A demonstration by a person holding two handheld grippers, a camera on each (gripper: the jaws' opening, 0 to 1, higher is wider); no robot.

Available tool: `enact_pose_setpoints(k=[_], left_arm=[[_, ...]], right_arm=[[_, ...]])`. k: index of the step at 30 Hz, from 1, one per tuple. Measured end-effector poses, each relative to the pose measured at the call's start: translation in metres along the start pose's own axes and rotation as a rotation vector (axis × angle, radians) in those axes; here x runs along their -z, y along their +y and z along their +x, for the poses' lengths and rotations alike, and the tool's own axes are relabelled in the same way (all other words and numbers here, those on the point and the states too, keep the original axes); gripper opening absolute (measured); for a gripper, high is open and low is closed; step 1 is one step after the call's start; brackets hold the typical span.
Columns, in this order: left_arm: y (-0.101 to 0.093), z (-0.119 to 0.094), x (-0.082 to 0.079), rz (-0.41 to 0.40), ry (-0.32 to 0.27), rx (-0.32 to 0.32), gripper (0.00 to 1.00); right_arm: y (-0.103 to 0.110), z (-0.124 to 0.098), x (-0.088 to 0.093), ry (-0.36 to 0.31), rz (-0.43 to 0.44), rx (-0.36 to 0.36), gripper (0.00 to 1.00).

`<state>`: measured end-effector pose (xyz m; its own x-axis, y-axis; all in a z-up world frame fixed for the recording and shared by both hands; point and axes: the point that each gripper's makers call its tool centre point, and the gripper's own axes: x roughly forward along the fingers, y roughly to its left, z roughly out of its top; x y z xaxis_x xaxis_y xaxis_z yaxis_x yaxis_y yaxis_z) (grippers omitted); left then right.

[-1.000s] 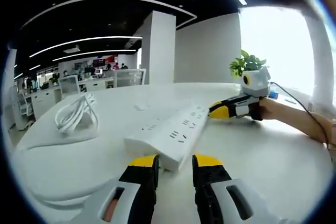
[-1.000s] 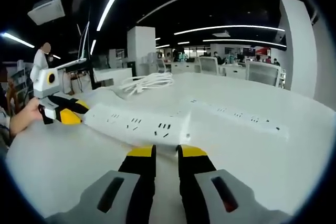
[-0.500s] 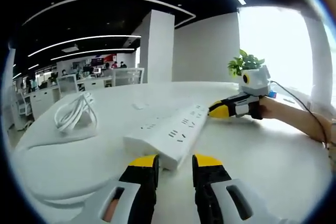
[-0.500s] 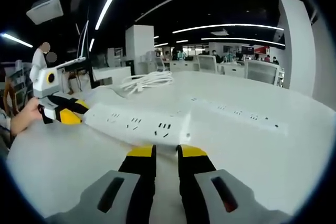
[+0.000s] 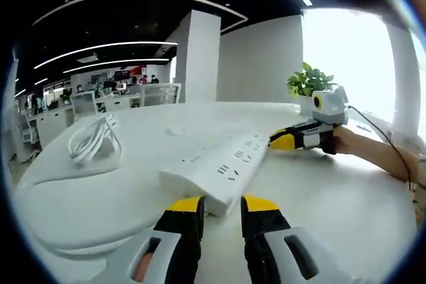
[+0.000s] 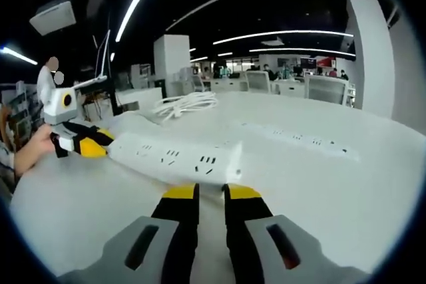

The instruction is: Straighten the power strip on the desk, plug the charger into it

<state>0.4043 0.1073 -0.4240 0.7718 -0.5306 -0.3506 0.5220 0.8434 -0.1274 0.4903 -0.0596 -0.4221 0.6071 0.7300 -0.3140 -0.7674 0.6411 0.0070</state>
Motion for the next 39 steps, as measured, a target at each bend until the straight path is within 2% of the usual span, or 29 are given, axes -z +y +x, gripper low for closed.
enact_pose_setpoints(k=[16, 27, 39], left_arm=[[-0.001, -0.003, 0.000, -0.046, 0.014, 0.039, 0.22], [-0.004, -0.006, 0.001, -0.042, 0.032, 0.049, 0.23], [-0.007, -0.009, 0.003, -0.043, 0.045, 0.052, 0.23]], right_arm=[[0.006, -0.011, 0.003, 0.017, 0.008, 0.002, 0.13], [0.012, -0.017, 0.006, 0.041, -0.034, 0.030, 0.12], [0.017, -0.025, 0.008, 0.046, -0.024, 0.028, 0.12]])
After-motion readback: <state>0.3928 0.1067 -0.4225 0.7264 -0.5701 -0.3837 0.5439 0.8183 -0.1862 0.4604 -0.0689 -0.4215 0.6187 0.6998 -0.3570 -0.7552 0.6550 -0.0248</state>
